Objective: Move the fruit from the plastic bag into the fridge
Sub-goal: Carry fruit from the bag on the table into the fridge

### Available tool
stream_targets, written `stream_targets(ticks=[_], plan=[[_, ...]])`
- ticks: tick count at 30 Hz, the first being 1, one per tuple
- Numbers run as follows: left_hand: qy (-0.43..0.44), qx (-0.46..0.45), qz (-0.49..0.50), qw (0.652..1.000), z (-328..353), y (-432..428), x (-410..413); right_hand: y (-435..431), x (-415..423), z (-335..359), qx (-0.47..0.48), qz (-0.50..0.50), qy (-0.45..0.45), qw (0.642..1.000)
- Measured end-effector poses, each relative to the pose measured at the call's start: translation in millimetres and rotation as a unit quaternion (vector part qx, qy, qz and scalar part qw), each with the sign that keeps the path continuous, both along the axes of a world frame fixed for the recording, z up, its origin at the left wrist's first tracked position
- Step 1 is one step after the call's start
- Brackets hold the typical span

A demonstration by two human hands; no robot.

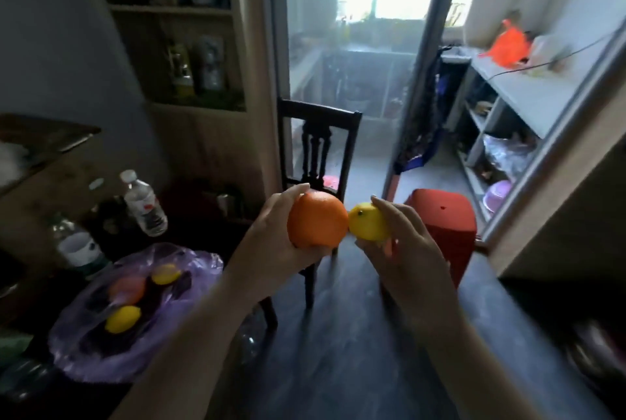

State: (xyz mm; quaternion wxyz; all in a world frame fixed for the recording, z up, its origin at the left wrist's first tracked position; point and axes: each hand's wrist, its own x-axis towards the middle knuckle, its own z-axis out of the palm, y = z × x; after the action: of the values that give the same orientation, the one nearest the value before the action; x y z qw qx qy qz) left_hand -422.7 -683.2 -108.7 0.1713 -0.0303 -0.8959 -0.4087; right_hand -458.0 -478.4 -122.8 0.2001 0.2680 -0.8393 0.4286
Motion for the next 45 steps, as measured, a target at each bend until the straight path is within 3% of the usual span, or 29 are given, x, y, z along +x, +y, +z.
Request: stream_targets(ticks=[7, 17, 23, 36, 45], plan=[[0.025, 0.031, -0.168, 0.985, 10.5, 74.5, 30.6, 61.7, 104.7, 16.6, -0.052, -0.218, -0.014, 0.975], [0.001, 0.035, -0.319, 0.947, -11.5, 191.1, 132.7, 150.2, 266.4, 8.8, -0.038, -0.36, -0.065, 0.93], [0.042, 0.012, -0.398, 0.916, -1.7, 281.1, 197.4, 217.6, 359.5, 14.3, -0.036, -0.457, -0.072, 0.886], [0.067, 0.031, -0.578, 0.813, 10.1, 513.3, 350.7, 391.7, 563.0, 31.7, -0.025, -0.612, -0.03, 0.79], [0.045, 0.029, -0.692, 0.72, 8.9, 636.1, 430.9, 471.6, 661.5, 24.4, -0.048, -0.699, -0.012, 0.714]])
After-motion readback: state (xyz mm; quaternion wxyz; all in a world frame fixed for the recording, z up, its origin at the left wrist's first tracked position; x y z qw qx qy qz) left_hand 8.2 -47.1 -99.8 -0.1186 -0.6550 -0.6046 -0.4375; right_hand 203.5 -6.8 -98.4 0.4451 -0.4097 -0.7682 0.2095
